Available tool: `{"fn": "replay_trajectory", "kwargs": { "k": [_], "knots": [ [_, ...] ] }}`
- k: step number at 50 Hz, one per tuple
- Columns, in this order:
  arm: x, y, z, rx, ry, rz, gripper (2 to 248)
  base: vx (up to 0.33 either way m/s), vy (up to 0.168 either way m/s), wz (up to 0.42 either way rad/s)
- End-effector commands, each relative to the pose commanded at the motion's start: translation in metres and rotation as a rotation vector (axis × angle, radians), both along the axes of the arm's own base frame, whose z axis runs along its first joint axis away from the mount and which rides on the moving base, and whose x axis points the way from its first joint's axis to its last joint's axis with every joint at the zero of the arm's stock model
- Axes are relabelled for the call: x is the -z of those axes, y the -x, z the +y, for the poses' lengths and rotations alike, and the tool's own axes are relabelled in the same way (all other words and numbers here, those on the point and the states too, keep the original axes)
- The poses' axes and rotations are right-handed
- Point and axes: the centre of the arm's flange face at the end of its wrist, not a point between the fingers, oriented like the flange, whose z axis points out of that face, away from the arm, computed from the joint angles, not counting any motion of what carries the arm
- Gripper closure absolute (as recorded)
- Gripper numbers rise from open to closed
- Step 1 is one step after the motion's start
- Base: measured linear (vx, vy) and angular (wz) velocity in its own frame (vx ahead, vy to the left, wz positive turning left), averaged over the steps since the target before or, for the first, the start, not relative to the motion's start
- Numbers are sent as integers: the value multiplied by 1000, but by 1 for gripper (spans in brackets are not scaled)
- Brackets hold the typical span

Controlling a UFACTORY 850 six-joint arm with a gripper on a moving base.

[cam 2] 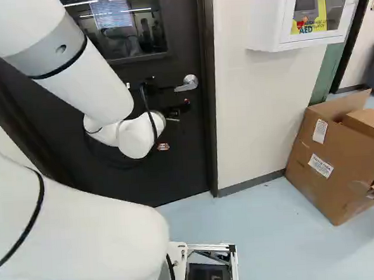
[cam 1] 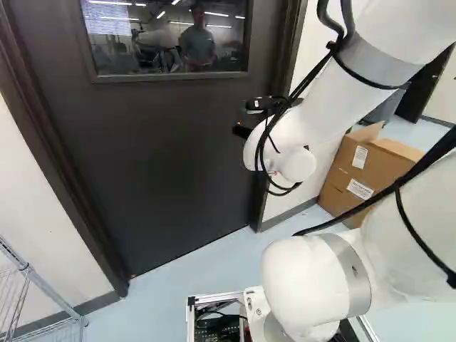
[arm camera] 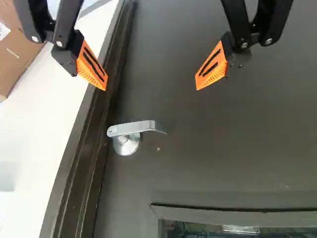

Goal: Open the door and move inside

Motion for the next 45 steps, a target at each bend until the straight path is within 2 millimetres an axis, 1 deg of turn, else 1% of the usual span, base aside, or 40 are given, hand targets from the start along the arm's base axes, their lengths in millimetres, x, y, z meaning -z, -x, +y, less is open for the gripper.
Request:
{"fn": "replay_trajectory", "kwargs": {
  "k": [18,45],
  "knots": [
    [-21,-17,-4,-29,37,-53,3,0,0,0],
    [-51,-41,-16,-121,152,-127,3,0,0,0]
  ]
}}
